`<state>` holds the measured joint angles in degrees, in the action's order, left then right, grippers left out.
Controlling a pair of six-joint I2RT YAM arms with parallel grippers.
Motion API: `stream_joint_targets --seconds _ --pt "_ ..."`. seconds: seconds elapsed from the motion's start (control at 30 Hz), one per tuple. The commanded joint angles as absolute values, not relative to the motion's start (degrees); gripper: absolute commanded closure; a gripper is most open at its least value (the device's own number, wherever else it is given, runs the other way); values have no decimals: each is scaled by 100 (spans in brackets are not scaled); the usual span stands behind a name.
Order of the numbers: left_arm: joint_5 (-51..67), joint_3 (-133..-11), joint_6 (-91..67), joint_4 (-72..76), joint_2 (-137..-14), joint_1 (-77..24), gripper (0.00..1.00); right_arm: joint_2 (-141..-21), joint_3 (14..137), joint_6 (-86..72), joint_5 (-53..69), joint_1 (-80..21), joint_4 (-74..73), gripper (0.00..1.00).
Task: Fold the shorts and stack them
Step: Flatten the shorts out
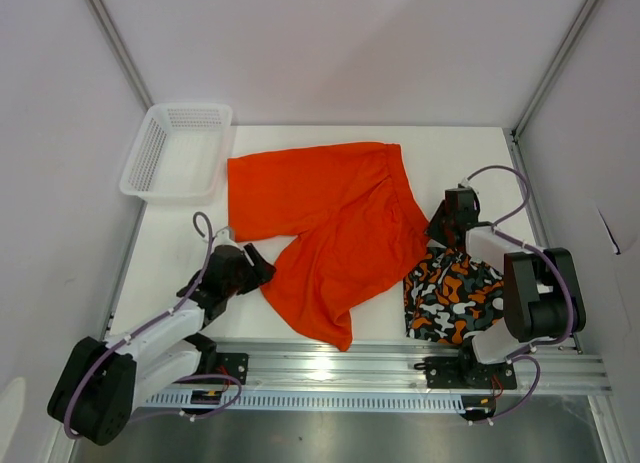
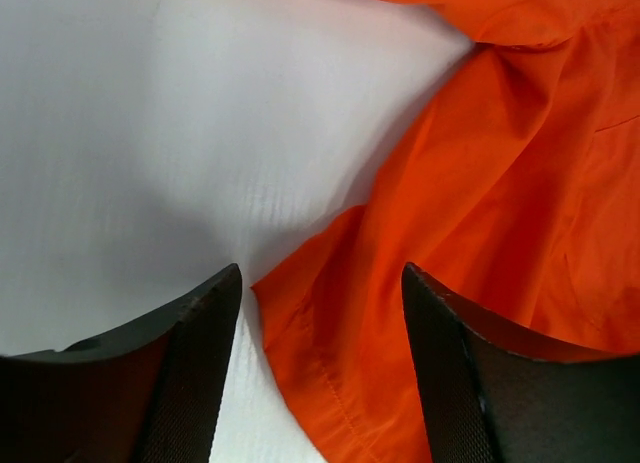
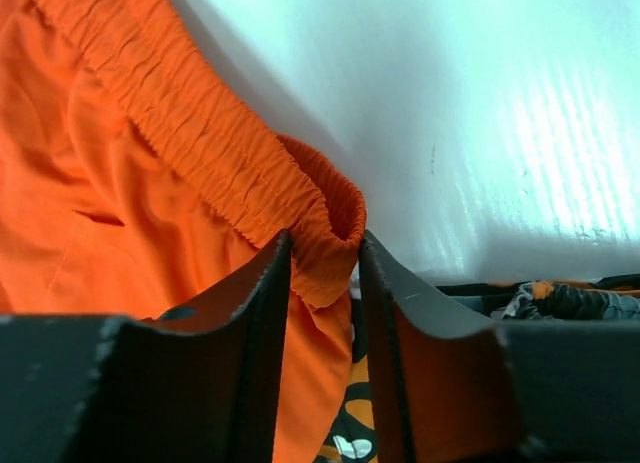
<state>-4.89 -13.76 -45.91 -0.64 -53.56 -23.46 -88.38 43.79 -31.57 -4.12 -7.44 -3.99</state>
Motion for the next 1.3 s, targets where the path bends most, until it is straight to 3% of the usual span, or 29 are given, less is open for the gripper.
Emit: stream_joint_targets --seconds 0.0,0.17,0.33,0.43,0.5,0.57,0.73,0.97,1.13,1.27 --pt "-98 -1248 -4772 325 -5563 -2303 33 -8736 4245 -3287 -273 -677 -62 67" --pt "-53 -1213 -4738 237 -5581 -2303 39 -8833 4245 -3322 -150 -624 158 77" --pt "-140 -1204 -4606 202 -5704 -2303 68 -8781 4210 -3322 -228 -615 184 86" --pt "-219 -1257 -4527 132 -5827 -2294 74 -8719 4166 -3331 -290 -607 185 88" --pt "-272 -1300 -4474 97 -5941 -2294 83 -8710 4157 -3349 -308 -606 193 90" --pt "-281 -1344 -4465 97 -6011 -2294 99 -8710 4149 -3349 -316 -598 202 91" --pt "-483 -1783 -4316 -507 -5994 -2276 100 -8710 4148 -3392 -360 -598 202 100" --pt "-1335 -2890 -3744 -2142 -5687 -1847 100 -8771 4358 -3524 -554 -598 35 100" --pt "-721 -2891 -3639 -1802 -5668 -592 100 -8921 4754 -3603 -852 -598 -448 100" --pt "-650 -3137 -3560 -1626 -6247 -352 100 -8965 4878 -3647 -835 -615 -396 100"
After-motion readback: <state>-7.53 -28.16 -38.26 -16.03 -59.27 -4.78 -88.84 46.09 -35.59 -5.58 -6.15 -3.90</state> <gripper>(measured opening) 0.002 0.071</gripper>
